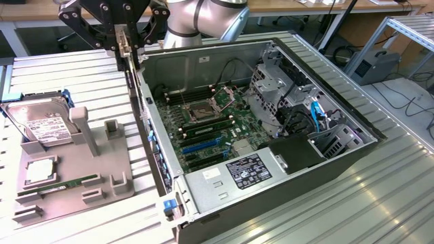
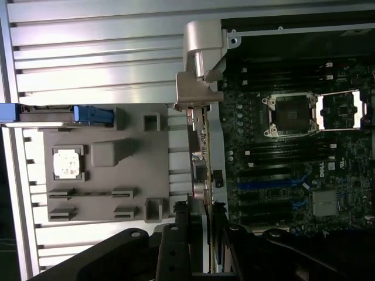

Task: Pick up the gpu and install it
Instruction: 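Pick up the gpu and move the gpu toward the slot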

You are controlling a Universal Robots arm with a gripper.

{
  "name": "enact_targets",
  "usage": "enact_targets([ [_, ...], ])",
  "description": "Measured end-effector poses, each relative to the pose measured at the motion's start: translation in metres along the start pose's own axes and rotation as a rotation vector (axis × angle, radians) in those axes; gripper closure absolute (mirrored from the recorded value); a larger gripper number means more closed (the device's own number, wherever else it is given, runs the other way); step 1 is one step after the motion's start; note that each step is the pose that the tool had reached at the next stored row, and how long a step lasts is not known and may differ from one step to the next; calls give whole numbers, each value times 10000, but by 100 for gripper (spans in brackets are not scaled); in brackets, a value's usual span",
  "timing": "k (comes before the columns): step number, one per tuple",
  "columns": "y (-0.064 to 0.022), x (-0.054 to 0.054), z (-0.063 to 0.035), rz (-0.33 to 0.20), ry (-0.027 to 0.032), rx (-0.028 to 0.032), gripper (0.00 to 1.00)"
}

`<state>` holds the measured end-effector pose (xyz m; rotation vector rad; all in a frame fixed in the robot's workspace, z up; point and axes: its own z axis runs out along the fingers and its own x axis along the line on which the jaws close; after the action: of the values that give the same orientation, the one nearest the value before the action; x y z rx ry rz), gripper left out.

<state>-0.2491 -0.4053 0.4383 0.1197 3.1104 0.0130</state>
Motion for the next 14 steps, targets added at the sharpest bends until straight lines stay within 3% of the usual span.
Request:
enact_targets([
  [3, 6, -73, 2, 0, -1, 2, 73],
  [14, 12, -151, 5, 0, -1, 7, 73],
])
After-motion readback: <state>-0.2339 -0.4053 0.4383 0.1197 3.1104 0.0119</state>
